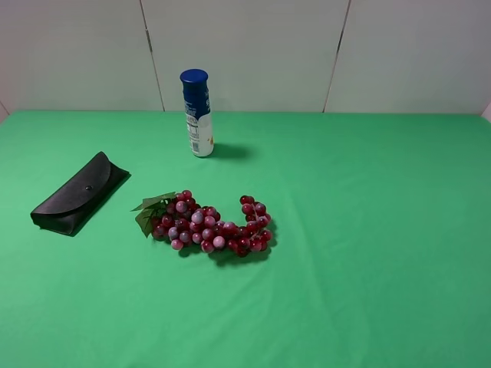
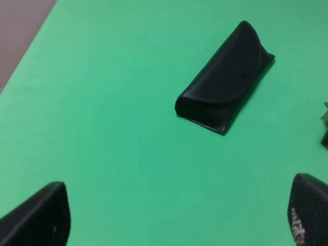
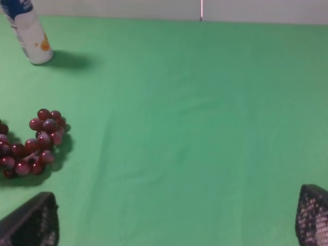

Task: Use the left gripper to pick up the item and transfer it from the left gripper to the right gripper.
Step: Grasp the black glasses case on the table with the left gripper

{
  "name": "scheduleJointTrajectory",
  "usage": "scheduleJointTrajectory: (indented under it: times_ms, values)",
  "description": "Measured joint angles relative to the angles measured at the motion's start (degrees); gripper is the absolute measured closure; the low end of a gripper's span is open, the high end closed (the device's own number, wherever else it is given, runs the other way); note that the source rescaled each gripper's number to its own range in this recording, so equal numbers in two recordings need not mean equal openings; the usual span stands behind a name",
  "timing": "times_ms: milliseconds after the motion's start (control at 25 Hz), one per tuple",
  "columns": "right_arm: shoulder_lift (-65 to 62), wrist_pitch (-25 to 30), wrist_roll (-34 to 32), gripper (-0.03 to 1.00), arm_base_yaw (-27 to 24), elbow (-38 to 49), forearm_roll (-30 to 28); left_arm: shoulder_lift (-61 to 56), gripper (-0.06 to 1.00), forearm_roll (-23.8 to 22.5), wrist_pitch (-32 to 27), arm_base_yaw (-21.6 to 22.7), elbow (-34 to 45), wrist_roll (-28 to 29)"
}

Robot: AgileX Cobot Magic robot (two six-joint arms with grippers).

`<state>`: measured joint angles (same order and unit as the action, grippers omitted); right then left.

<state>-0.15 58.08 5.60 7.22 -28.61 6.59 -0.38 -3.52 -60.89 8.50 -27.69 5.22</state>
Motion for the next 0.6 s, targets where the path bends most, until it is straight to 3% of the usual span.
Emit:
scheduleJointTrajectory:
  times_ms: [400,600]
  values:
    - [0.0,0.0,0.0,-0.03,0.0,0.0,0.0,0.0,0.27,0.0,0.0,0.0,0.0,0.0]
    - [0.0,0.0,0.0,-0.03,0.0,0.0,0.0,0.0,0.06,0.0,-0.2,0.0,-0.5,0.0]
